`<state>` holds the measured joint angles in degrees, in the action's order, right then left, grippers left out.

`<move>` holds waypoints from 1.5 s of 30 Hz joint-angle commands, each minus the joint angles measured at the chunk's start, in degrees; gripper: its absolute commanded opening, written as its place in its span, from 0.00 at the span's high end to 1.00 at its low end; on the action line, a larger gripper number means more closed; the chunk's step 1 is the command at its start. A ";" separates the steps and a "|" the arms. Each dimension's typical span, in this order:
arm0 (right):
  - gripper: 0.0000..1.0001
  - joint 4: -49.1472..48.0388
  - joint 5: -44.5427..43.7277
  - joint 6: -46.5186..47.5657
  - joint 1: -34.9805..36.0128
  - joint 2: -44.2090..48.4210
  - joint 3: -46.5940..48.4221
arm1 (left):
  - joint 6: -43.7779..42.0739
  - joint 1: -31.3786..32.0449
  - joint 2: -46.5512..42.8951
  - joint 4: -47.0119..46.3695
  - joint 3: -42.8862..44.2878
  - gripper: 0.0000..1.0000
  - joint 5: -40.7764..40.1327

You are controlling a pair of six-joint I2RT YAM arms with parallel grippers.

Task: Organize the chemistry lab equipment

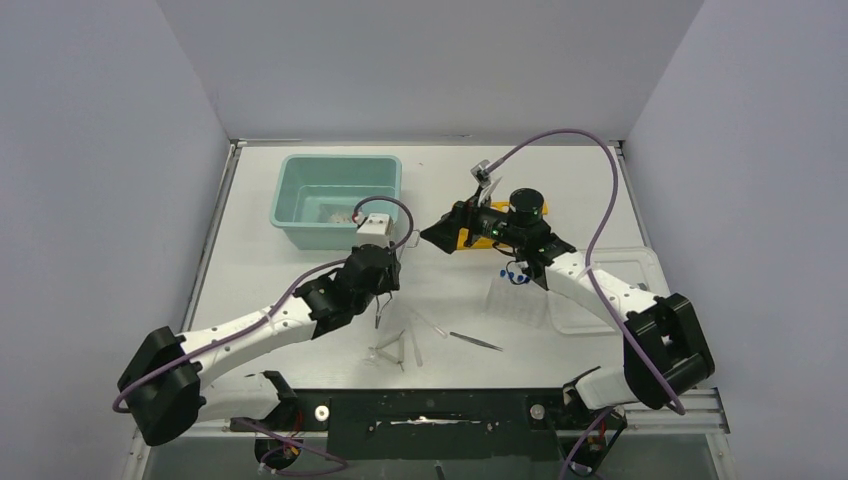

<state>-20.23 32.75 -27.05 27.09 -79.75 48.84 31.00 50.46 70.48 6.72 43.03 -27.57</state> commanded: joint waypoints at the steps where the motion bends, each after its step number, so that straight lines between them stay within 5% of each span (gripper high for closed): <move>1: 0.07 -9.23 5.00 -4.32 0.84 -1.64 0.32 | -1.88 -0.05 -5.35 -13.83 -1.33 0.90 1.37; 17: 0.09 -11.57 3.39 -8.32 0.16 -2.61 -1.39 | -0.25 -0.06 -6.54 -15.32 -2.33 0.94 2.89; 22: 0.09 -10.63 2.32 -8.00 -1.49 -0.19 -1.67 | -3.26 -1.28 -5.67 -9.47 5.94 0.94 2.40; 28: 0.09 -9.65 2.84 -6.98 -3.14 0.60 -1.79 | -6.61 -13.17 1.46 -0.64 19.86 0.94 6.47; 38: 0.09 -9.92 4.25 -6.37 -5.42 1.72 -4.62 | -11.64 -28.04 12.02 -1.12 27.21 0.94 13.84; 45: 0.09 -11.05 6.61 -6.41 -8.87 2.49 -6.99 | -28.96 -31.91 18.19 2.98 33.32 0.96 33.47</move>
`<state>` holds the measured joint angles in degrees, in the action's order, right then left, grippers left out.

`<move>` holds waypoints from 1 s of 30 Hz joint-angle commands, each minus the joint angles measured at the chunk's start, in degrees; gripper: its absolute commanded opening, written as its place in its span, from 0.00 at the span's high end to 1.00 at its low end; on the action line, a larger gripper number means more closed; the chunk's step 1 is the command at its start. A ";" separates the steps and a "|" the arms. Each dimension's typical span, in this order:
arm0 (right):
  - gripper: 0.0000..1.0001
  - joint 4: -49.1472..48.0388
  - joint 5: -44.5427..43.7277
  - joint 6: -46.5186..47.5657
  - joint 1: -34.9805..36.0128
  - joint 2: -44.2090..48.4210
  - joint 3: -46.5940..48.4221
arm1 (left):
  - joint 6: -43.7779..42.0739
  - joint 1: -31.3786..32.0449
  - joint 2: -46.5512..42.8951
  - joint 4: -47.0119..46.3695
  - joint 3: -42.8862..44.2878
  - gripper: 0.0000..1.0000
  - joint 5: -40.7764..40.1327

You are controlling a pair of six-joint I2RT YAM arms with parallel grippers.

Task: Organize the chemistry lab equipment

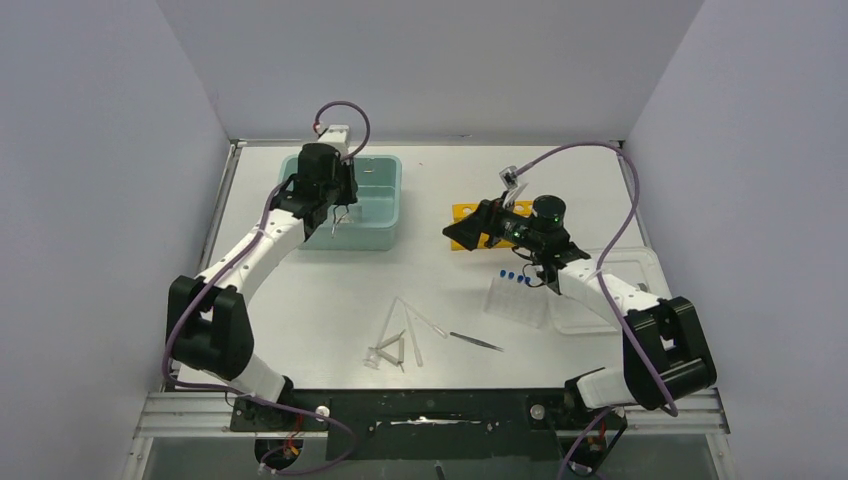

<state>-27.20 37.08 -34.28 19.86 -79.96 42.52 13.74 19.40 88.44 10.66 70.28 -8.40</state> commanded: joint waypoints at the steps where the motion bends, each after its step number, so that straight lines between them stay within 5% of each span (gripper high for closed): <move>1: 0.09 -4.43 2.69 0.66 -2.09 2.69 -0.95 | -14.50 -1.07 0.47 -0.93 6.15 0.96 17.59; 17: 0.09 -10.99 7.27 -4.65 -7.38 -0.68 -2.91 | -39.26 -13.90 9.23 4.27 8.30 0.99 50.40; 30: 0.09 -10.89 7.98 -4.45 -9.11 -1.53 -2.42 | -47.12 -13.57 24.06 15.52 20.03 1.00 43.42</move>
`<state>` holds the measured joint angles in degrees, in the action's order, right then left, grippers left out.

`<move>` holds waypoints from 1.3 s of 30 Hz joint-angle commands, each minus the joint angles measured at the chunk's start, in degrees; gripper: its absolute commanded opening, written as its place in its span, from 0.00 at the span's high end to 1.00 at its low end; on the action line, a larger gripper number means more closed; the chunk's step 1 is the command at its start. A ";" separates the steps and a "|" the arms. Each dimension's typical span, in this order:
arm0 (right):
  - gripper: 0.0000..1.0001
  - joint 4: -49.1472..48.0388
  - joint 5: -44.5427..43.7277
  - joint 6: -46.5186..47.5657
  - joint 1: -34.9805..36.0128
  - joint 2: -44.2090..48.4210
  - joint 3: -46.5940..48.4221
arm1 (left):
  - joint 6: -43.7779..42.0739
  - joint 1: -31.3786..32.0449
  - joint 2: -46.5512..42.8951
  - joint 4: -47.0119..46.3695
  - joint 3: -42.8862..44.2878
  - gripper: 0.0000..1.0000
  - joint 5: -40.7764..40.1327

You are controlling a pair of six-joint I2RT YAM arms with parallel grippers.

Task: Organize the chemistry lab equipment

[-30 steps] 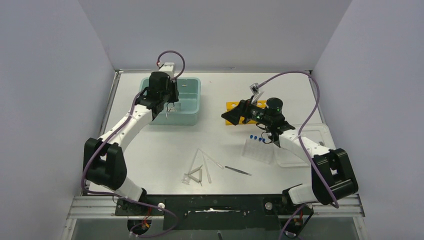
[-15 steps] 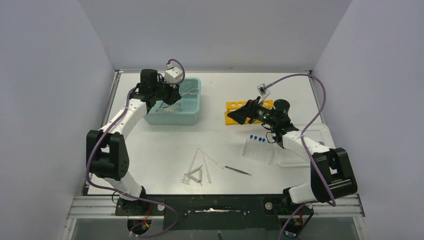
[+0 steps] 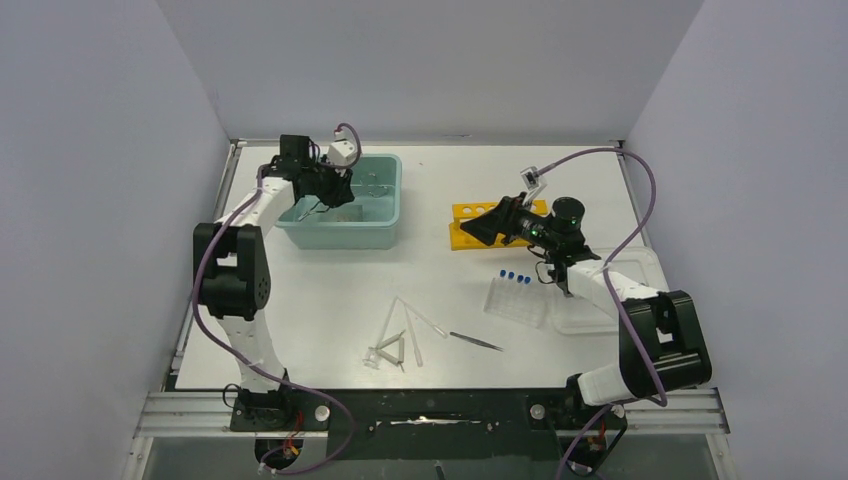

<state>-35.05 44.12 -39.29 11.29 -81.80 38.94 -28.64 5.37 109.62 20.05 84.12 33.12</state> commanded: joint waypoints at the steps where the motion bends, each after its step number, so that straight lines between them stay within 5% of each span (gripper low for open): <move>1: 0.09 -2.61 0.78 0.78 -0.67 0.53 1.14 | -4.72 0.47 3.60 6.48 6.77 1.00 1.64; 9: 0.09 0.80 -0.52 3.24 -1.09 1.85 1.36 | -6.09 0.83 8.15 9.00 10.32 1.00 1.14; 16: 0.09 1.75 -0.82 3.90 -1.42 2.05 1.40 | -10.19 1.31 14.86 23.68 17.97 0.99 -1.36; 39: 0.08 2.99 5.00 3.05 -1.65 4.67 4.03 | -5.97 1.49 11.69 22.58 21.75 0.63 -0.05</move>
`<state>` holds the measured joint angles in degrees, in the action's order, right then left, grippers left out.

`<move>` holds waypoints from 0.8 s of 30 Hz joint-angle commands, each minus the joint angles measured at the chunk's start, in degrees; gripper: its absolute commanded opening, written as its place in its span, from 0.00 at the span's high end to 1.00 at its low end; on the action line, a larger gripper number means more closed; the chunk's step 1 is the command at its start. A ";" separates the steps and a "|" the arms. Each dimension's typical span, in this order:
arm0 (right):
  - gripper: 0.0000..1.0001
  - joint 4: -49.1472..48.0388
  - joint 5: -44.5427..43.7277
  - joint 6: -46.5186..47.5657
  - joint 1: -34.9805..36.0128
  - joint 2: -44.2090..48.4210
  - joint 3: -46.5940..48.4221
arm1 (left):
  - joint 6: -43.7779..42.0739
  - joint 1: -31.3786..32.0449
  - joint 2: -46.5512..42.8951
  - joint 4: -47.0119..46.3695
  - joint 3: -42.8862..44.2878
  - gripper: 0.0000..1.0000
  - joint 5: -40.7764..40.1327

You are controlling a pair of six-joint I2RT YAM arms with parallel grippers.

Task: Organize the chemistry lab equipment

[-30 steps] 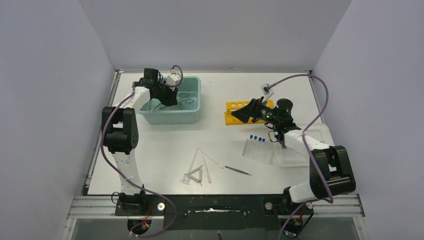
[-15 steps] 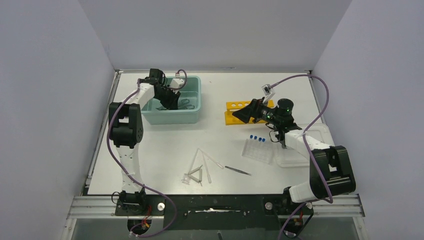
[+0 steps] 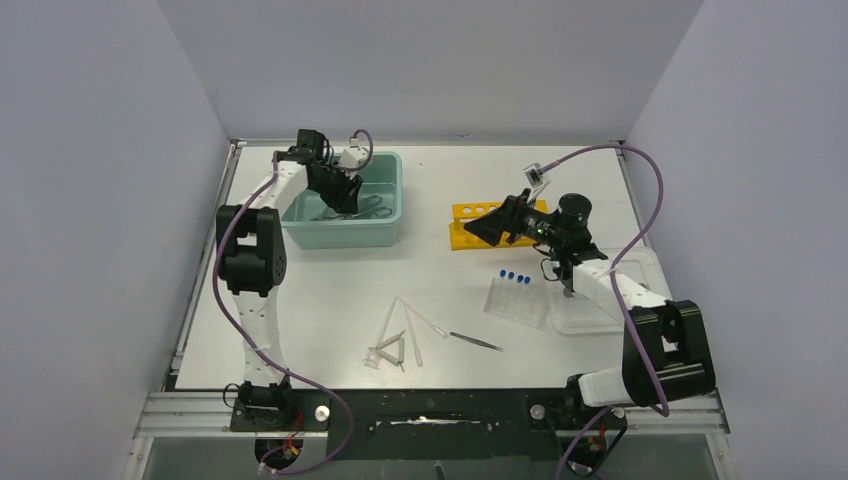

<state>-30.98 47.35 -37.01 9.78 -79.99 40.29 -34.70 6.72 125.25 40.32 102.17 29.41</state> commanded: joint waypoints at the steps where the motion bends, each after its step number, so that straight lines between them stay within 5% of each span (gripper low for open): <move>1: 0.08 -0.83 1.78 0.99 0.07 2.84 2.66 | 0.36 0.12 -4.13 2.36 3.81 0.60 3.72; 7: 0.08 1.61 1.14 2.94 1.73 3.17 3.00 | 0.67 0.31 -4.71 3.97 5.58 0.53 3.55; 16: 0.07 19.67 -6.56 18.52 11.91 2.19 9.28 | 5.32 -0.12 -11.63 1.16 9.10 0.49 7.53; 24: 0.08 31.51 -28.63 30.58 23.87 -2.28 11.79 | 20.68 -2.64 -18.20 -10.32 5.29 0.49 3.85</move>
<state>-6.74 33.01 -14.98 28.99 -79.68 49.28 -25.32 5.85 112.25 39.48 108.14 33.21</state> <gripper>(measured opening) 0.923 0.510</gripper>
